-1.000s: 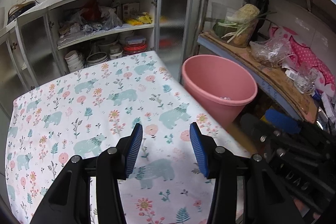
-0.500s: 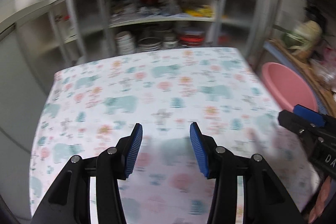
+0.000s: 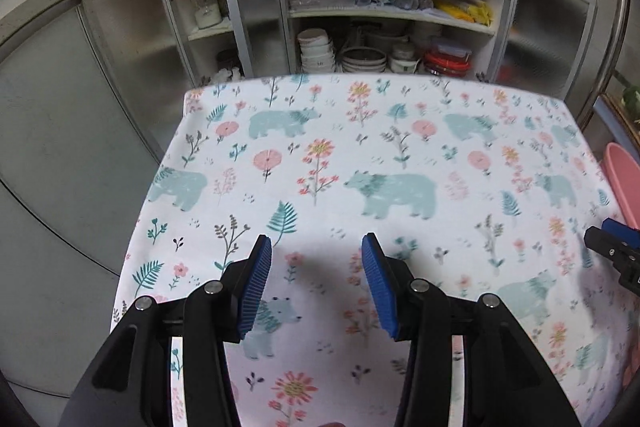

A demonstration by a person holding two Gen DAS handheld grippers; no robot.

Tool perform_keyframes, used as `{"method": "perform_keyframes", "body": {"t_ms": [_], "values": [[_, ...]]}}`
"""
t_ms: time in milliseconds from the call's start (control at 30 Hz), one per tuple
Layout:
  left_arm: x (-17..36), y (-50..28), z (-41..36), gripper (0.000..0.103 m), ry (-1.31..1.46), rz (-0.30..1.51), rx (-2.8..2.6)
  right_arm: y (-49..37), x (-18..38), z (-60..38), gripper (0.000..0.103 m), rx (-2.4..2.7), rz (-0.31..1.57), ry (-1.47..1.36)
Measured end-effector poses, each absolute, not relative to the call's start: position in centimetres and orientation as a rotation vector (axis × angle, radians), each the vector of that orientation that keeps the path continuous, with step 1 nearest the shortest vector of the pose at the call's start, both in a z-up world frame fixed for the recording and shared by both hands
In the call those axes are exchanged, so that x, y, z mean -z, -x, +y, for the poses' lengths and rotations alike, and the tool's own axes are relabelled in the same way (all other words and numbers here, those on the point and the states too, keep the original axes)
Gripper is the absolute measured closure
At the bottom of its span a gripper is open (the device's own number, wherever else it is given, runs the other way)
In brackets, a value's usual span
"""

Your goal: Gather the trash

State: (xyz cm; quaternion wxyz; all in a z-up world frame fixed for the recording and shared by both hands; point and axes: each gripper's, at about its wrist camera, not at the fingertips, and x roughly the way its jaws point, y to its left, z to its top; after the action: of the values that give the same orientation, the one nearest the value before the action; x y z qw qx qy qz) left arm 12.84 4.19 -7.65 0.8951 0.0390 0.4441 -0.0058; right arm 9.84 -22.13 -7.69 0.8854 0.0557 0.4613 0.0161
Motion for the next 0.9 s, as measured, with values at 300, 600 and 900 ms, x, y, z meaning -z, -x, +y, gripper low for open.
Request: {"method": "perform_keyframes", "body": {"t_ms": [300,600,900], "values": [[8.9,-13.1,5.5,0.026,-0.058,0.933,-0.029,-9.1,7.8,-22.2,0.028,-0.033,0.936,-0.062],[9.5,-13.8,6.9,0.005,-0.001,0.965,-0.041,-9.1,7.9,-21.9,0.017,-0.005,0.955,-0.055],[9.5,-14.1,6.7,0.004,-0.004,0.967,-0.041,-9.8,8.5,-20.8,0.003,0.000,0.977,-0.017]]}}
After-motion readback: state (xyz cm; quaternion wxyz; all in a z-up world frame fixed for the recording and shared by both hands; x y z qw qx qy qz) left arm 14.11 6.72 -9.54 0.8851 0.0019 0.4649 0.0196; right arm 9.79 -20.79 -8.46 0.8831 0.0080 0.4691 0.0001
